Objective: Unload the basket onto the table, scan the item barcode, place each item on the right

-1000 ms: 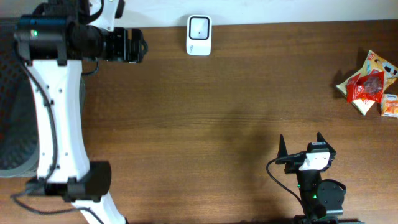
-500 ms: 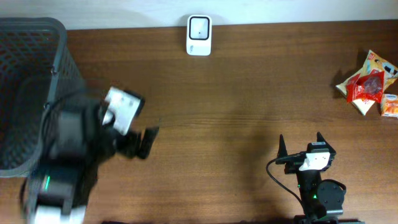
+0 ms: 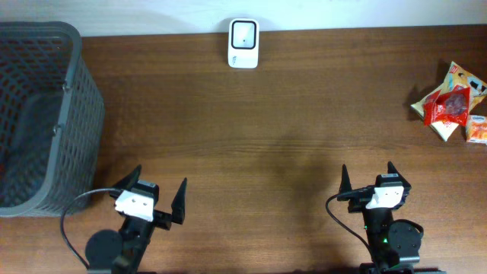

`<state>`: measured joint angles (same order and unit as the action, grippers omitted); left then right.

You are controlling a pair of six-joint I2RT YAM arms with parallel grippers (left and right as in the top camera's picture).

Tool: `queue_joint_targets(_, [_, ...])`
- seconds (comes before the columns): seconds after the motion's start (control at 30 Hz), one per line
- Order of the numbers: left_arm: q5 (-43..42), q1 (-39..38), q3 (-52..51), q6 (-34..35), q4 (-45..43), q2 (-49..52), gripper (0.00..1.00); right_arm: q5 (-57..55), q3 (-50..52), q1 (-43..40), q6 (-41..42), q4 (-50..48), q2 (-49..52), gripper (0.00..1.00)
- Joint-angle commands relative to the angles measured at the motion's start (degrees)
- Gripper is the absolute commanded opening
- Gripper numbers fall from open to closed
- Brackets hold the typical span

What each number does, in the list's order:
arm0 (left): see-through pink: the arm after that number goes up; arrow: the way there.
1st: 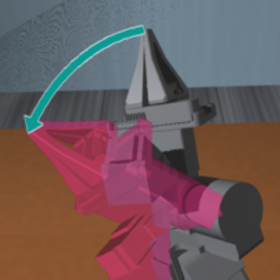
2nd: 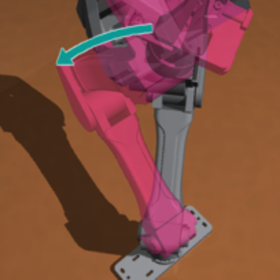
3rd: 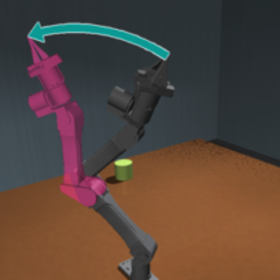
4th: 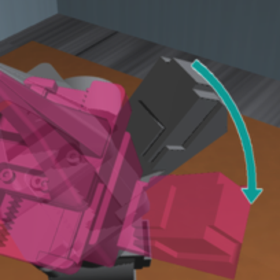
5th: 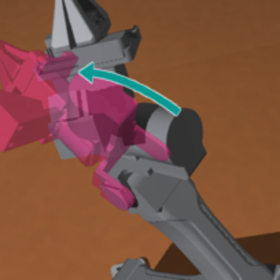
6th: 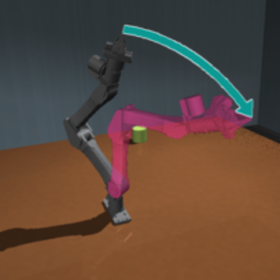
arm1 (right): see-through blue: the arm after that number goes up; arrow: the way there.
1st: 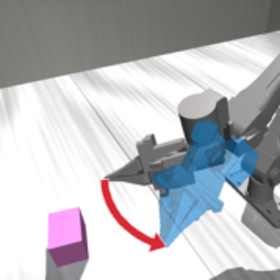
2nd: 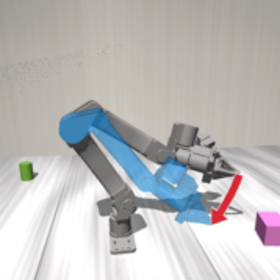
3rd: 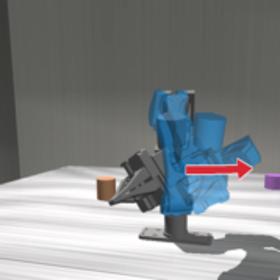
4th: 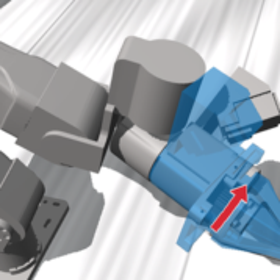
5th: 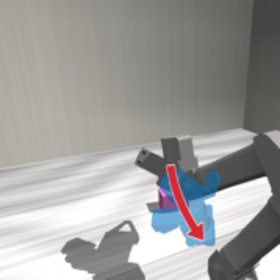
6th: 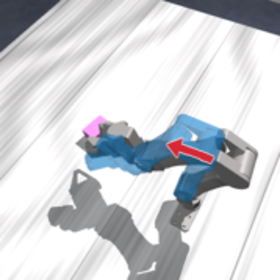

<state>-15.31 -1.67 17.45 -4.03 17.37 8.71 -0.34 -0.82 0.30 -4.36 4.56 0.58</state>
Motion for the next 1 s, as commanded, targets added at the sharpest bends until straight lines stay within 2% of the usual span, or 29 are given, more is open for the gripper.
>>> queue_joint_targets(0.0, [1.9, 0.4, -5.3, 1.3, -4.6, -6.3, 0.99, 0.2, 0.5, -0.3, 0.1, 0.1, -0.3, 0.99])
queue_joint_targets(0.1, [4.7, 0.3, -11.6, 4.9, -13.8, -8.4, 0.99, 0.2, 0.5, -0.3, 0.1, 0.1, -0.3, 0.99])
queue_joint_targets(0.2, [5.6, 0.3, -17.1, 5.0, -23.4, -8.4, 0.99, 0.2, 0.5, -0.3, 0.1, 0.1, -0.3, 0.99])
queue_joint_targets(0.27, [8.9, 0.7, -16.9, 5.7, -22.5, -8.4, 0.99, 0.2, 0.5, -0.3, 0.1, 0.1, -0.3, 0.98])
queue_joint_targets(0.33, [13.1, 1.9, -17.0, 9.4, -21.3, -8.4, 0.99, 0.2, 0.5, -0.3, 0.1, 0.1, -0.3, 0.98])
queue_joint_targets(0.47, [14.7, 2.6, -17.0, 9.8, -12.9, -8.4, 0.99, 0.2, 0.5, -0.3, 0.1, 0.1, -0.3, 0.98])
queue_joint_targets(0.53, [15.6, 2.6, -17.0, 9.7, -12.5, -8.4, 0.99, 0.2, 0.5, -0.3, 0.1, 0.1, -0.3, 0.99])
queue_joint_targets(0.87, [15.2, 0.3, -17.0, 2.2, -12.3, -8.4, 0.99, 0.2, 0.5, -0.3, 0.1, 0.1, -0.3, 0.99])
queue_joint_targets(0.97, [15.1, 0.2, -17.0, 2.3, -12.3, -8.4, 0.99, 0.2, 0.5, -0.3, 0.1, 0.1, -0.3, 0.98])
